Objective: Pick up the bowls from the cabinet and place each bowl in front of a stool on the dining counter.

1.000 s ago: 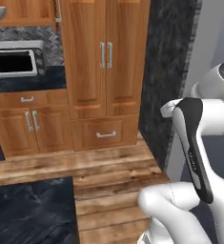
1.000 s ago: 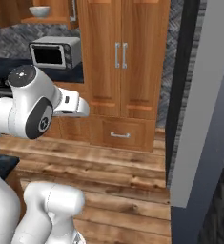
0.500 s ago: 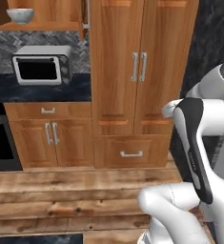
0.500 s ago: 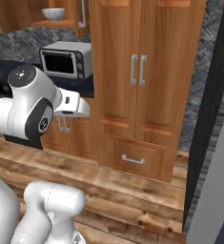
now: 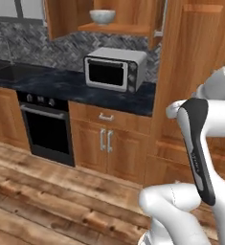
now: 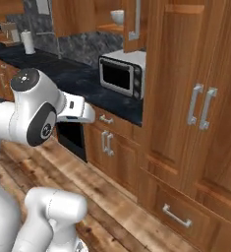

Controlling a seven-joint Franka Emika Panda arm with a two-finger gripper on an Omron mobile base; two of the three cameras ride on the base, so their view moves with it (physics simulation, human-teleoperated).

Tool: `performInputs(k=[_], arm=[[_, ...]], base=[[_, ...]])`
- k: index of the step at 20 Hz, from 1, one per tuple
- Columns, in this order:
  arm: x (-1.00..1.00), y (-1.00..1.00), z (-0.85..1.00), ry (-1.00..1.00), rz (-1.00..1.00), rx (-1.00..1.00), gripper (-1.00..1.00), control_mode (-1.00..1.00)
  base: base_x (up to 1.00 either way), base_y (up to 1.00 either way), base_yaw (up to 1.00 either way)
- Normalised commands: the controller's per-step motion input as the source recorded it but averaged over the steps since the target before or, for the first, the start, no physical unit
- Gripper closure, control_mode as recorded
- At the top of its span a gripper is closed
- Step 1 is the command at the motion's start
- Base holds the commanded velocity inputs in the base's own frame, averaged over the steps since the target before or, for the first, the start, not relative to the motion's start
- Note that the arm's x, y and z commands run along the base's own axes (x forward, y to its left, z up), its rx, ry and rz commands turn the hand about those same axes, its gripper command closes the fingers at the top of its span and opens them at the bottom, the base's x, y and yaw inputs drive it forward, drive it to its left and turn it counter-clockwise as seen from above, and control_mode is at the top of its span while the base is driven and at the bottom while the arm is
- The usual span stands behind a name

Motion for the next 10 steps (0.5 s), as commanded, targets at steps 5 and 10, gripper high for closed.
performInputs(k=[5,10], arm=[[0.0,0.0,0.0,0.0,0.0,0.0,-1.0,1.0],[0.0,0.0,0.0,0.0,0.0,0.0,-1.0,1.0]], base=[[1.0,0.0,0.73],[1.0,0.02,0.62]])
